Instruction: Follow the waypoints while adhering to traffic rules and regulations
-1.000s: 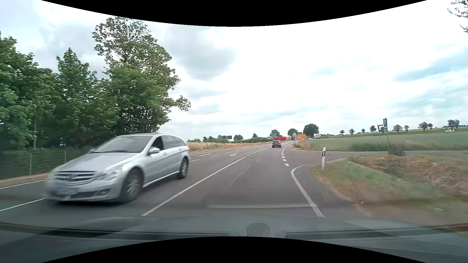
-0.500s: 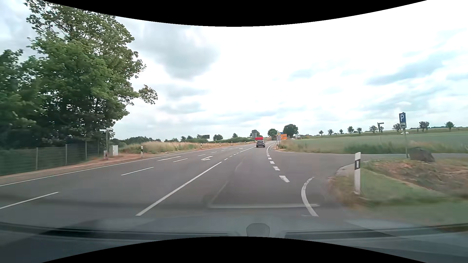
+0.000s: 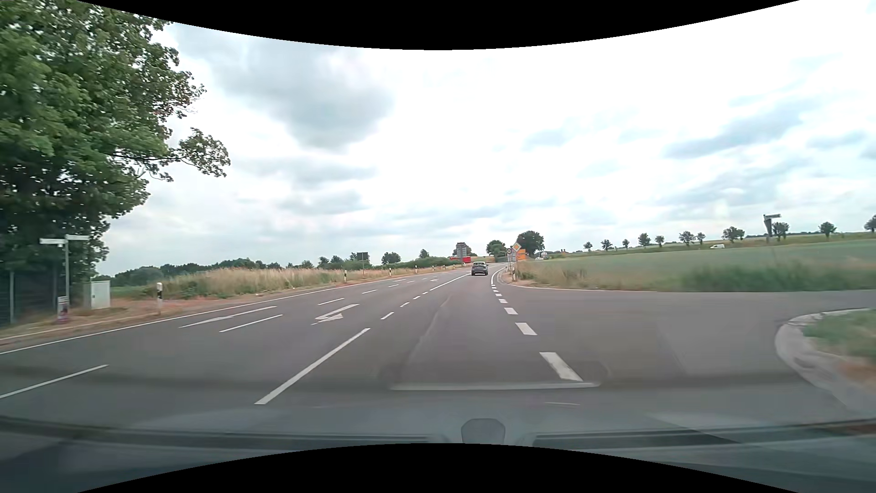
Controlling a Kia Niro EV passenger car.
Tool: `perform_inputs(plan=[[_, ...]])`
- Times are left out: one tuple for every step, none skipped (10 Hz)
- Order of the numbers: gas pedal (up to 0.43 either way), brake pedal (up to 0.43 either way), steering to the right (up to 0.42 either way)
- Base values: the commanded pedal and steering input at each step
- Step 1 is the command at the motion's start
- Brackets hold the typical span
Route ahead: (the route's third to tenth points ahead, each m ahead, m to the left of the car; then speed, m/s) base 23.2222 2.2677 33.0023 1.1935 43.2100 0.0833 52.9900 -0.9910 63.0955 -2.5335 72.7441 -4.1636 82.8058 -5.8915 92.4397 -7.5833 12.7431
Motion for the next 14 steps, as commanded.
perform_inputs(plan=[[0.531,0.0,0.022],[0.531,0.0,0.021],[0.512,0.0,0.021],[0.488,0.0,0.02],[0.409,0.0,0.019],[0.319,0.0,0.015],[0.299,0.0,0.013],[0.24,0.0,0.013],[0.22,0.0,0.012],[0.209,0.0,0.011],[0.197,0.0,0.009],[0.197,0.0,0.006],[0.197,0.0,0.005],[0.197,0.0,0.005]])
